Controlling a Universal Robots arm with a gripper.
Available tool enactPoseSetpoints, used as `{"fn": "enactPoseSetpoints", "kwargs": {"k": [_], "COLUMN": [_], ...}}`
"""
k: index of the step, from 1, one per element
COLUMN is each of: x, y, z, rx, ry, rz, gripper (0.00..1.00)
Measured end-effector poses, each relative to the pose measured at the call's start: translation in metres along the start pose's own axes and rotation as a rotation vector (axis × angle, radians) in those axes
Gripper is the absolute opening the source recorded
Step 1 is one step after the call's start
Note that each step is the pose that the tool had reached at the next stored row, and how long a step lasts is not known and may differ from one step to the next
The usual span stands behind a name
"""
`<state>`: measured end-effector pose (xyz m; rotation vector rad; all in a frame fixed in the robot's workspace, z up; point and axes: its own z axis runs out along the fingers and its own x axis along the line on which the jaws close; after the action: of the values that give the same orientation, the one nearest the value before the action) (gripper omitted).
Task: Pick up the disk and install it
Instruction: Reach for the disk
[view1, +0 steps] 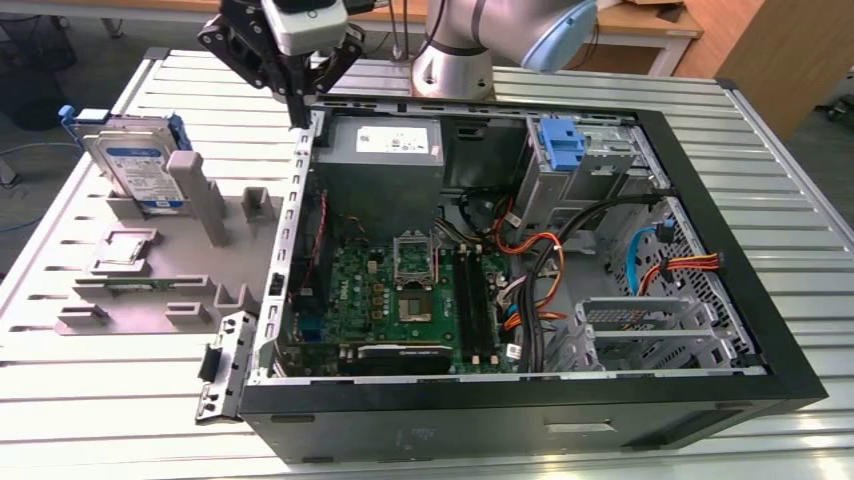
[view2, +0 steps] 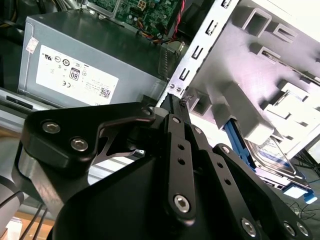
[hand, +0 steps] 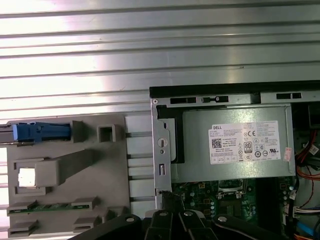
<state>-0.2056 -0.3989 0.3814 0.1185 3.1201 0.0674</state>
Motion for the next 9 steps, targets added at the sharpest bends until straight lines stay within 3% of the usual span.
{"fn": "enactPoseSetpoints", "kwargs": {"k": [9], "x": [0.0025], "y": [-0.0002], "z": [0.0005], "rx": [0.0001], "ry": [0.0008], "rz": [0.0], "gripper": [0.1]}}
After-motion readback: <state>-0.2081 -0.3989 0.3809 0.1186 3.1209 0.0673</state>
